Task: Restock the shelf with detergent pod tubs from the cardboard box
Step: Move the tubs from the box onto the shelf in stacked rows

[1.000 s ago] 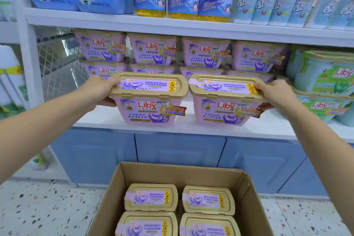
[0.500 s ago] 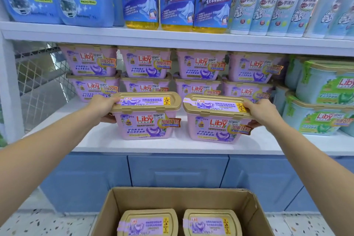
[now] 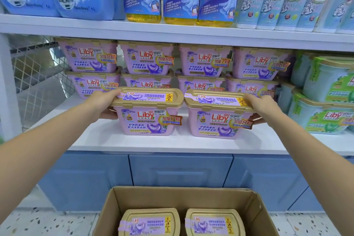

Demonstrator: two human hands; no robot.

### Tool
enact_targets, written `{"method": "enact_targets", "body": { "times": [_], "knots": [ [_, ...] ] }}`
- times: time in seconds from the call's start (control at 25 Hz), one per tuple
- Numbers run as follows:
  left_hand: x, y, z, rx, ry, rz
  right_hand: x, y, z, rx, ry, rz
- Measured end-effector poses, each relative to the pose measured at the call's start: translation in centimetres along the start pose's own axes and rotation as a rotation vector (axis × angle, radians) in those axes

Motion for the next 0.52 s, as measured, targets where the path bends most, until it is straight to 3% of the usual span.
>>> {"method": "enact_targets", "body": {
  "times": [0.16,0.24,0.36,0.44,0.52],
  "knots": [
    [1.6,-0.2,-1.9,0.026,-0.051,-0.107,-1.8,0.6,-1.9,0.117,0.038,0.204],
    [3.5,0.5,-3.5,-0.068,-0.099,-0.034,-3.7,0.9,-3.4,-0.021,0.174,0.098],
    [7.6,1.2,-7.8,-0.3,-0.347,0.194,-7.5,1.2,-7.4,-0.232,0.422,-0.081],
    [10.7,0.4,-11.4,-0.309,-0.465,0.324,-10.5,0.4,-10.5,-0.224,0.48,-0.127],
    [14.9,-1.1,-13.8,-0.223,-0.456,0.456,-14.2,-1.6,-13.2,-0.137,0.458,-0.261]
  ]
}}
Point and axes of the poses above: each hand's wrist, its own z-axis towards the middle knuckle, its own y-axis out of the back of the hand, x = y × z, the point moved 2 cm from there along z, towards the middle knuckle, and after that the axes turned 1 degree about -z, right-handed, at the moved point
